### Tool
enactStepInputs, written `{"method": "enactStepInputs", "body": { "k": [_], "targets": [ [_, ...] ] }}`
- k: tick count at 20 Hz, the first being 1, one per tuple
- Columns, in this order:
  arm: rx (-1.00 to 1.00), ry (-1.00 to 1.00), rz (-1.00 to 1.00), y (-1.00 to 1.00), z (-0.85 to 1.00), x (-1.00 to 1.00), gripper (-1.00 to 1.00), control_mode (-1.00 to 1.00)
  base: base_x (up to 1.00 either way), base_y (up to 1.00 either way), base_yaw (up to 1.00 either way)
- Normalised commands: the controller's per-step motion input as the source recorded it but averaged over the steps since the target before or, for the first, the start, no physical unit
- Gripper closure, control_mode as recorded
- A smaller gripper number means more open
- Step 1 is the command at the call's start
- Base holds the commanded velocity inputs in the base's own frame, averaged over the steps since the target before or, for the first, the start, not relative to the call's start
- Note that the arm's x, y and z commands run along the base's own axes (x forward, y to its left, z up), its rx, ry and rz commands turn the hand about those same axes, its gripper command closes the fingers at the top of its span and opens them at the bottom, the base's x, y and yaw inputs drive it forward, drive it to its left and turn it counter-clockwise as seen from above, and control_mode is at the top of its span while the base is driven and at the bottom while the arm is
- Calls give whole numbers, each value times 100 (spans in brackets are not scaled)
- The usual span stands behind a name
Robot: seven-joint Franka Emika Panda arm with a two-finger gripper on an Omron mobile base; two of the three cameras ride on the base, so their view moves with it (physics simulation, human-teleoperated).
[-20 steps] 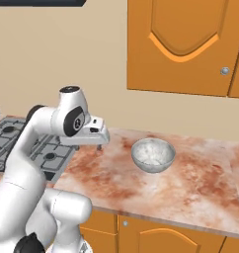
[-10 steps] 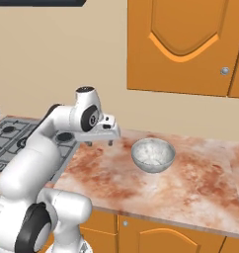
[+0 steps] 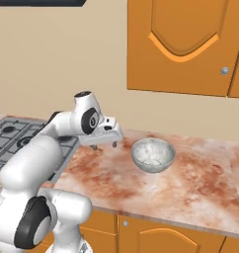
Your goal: Pick the cup and bowl from the counter and place them on the counter next to the sink.
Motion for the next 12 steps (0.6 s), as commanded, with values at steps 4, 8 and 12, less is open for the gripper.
{"method": "enactStepInputs", "body": {
  "k": [4,8,12],
  "targets": [
    [-10,-3,0,-1,-39,-1,-100,-100,0,0,0],
    [-2,-3,1,-21,-34,2,-100,-100,0,0,0],
    [0,0,3,-34,-5,21,-100,-100,0,0,0]
  ]
}}
